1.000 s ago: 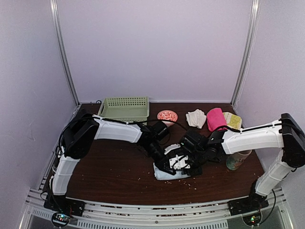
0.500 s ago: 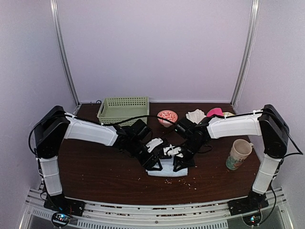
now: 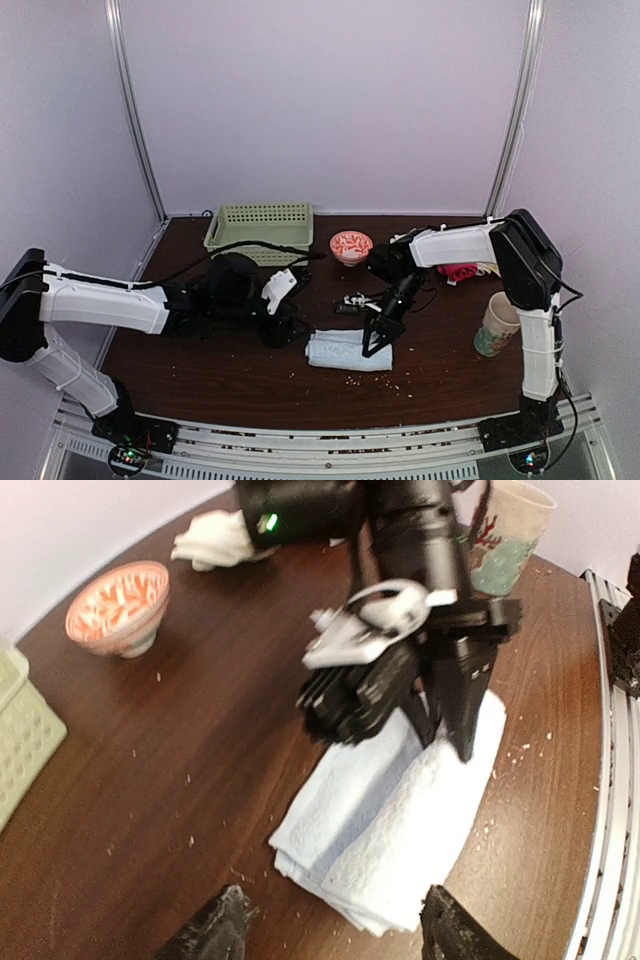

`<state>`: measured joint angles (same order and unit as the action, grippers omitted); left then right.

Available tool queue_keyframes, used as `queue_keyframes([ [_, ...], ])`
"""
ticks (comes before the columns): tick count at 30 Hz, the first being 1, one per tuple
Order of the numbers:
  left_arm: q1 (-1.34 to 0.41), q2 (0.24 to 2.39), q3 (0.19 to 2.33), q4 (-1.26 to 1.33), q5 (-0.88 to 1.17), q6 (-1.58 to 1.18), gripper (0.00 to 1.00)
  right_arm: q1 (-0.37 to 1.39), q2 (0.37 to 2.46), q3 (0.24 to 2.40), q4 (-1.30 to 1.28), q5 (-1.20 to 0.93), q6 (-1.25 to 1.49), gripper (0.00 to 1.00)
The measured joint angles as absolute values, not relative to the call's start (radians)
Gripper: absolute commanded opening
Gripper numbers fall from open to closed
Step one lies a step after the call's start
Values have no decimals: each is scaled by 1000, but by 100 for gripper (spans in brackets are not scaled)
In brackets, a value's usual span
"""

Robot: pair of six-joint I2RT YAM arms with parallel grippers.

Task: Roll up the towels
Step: Roll the towel at the center of the board.

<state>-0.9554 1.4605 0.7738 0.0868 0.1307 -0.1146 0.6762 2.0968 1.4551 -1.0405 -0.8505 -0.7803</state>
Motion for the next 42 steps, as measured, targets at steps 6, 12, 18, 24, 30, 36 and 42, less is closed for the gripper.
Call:
queue_keyframes([
  [6,-1075,1575,918,78,33,58,63,630,2209,1537,-1161,-971,-781,8],
  [12,-1236,1809,1109,-52,-57,217,66,627,2226,1546,-1186,-991,-752,9],
  [18,-1296,1953,1196,-128,-176,348,65,627,2229,1546,-1188,-992,-733,9],
  [24,-1298,1987,1232,-133,-267,412,64,626,2229,1546,-1189,-992,-730,9],
  [30,-1297,2000,1218,-104,-311,444,54,626,2230,1548,-1196,-992,-731,11],
  [36,-1297,2029,1243,-115,-338,440,41,626,2241,1578,-1237,-981,-746,30],
  [42,-1297,2031,1263,-148,-320,396,35,619,2210,1660,-1303,-868,-781,40],
])
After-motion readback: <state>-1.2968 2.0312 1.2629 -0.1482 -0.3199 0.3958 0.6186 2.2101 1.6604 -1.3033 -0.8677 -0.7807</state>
